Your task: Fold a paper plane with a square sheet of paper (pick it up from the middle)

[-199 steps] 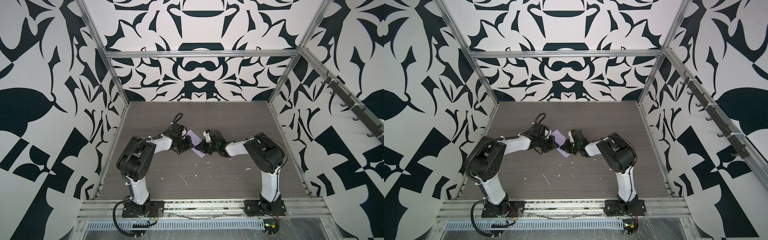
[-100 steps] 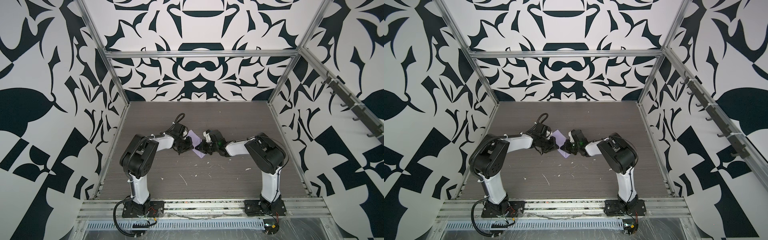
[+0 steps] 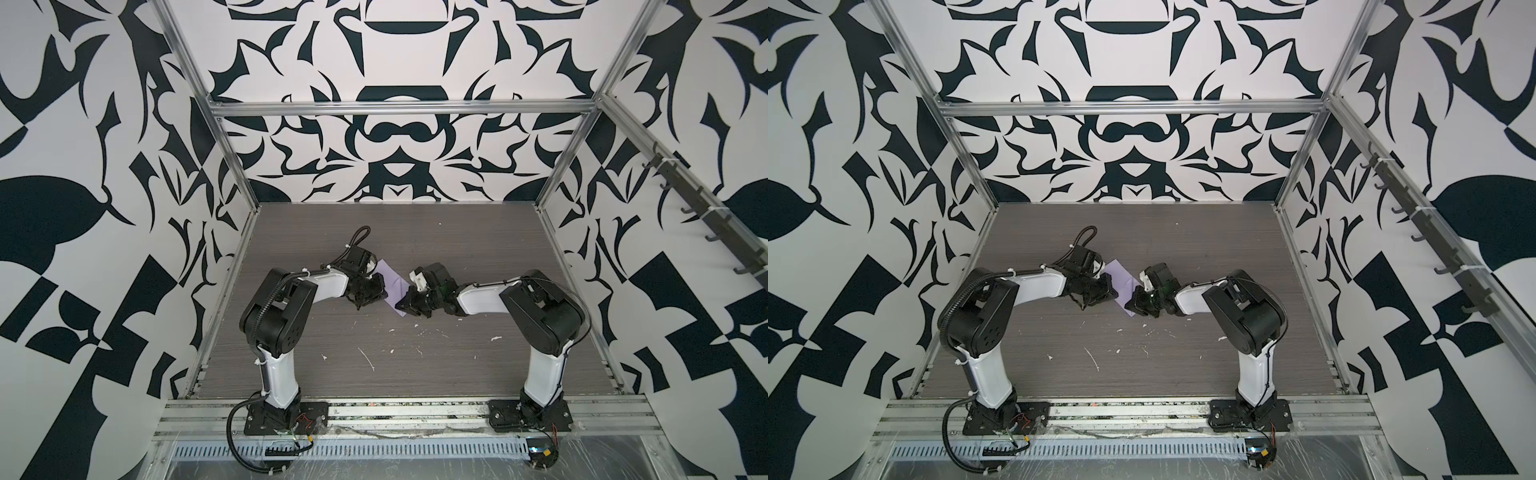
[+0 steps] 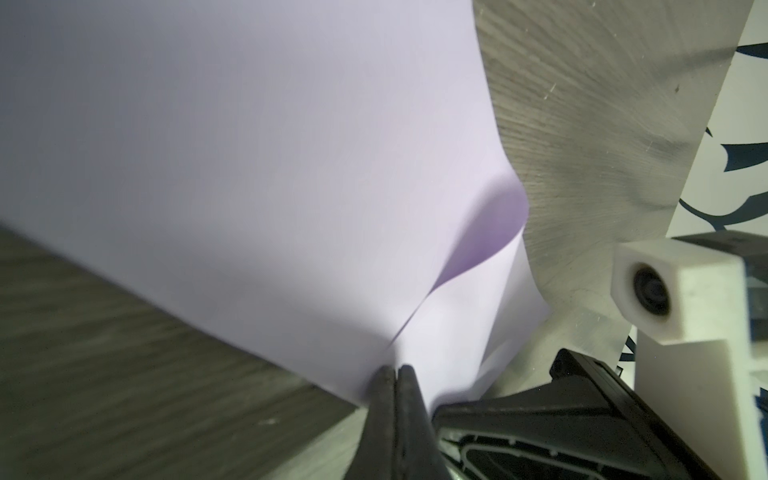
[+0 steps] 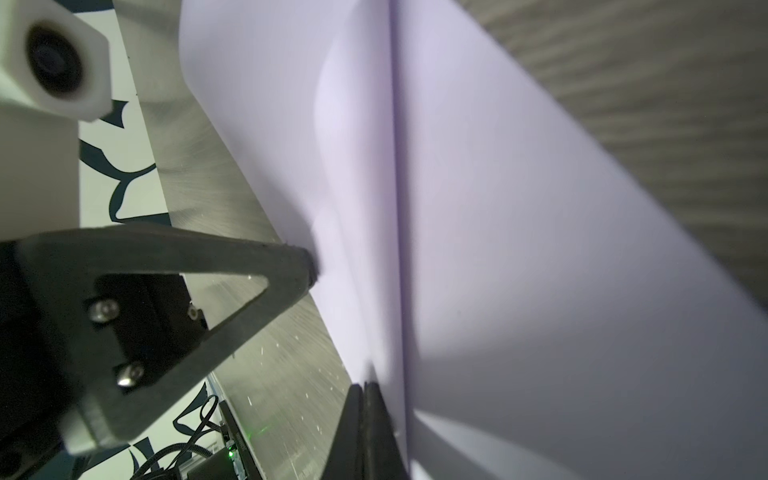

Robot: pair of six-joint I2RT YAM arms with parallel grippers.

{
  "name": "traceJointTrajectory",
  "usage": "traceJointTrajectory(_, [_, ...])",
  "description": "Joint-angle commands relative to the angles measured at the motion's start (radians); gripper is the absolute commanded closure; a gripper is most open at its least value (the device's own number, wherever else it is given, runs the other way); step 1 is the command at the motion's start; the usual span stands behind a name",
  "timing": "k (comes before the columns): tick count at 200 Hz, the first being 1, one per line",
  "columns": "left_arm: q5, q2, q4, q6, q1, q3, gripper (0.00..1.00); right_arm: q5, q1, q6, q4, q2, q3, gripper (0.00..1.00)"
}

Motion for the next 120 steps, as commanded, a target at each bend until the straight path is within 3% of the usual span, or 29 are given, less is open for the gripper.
traceJointTrajectory(1, [-0.079, 0.058, -0.084, 0.017, 0.0, -0.008, 1.0, -0.001, -0.002, -0.036, -0.073, -0.042, -0.024, 1.0])
traceJointTrajectory(77, [-0.088, 0.064, -0.096, 0.023, 0.0, 0.008, 1.0, 0.003, -0.006, -0.08, -0.14, -0.118, -0.093, 1.0])
traceJointTrajectory(120, [-0.087, 0.068, -0.098, 0.03, 0.0, 0.009, 1.0, 0.029, -0.013, -0.195, -0.214, -0.178, 0.044, 1.0])
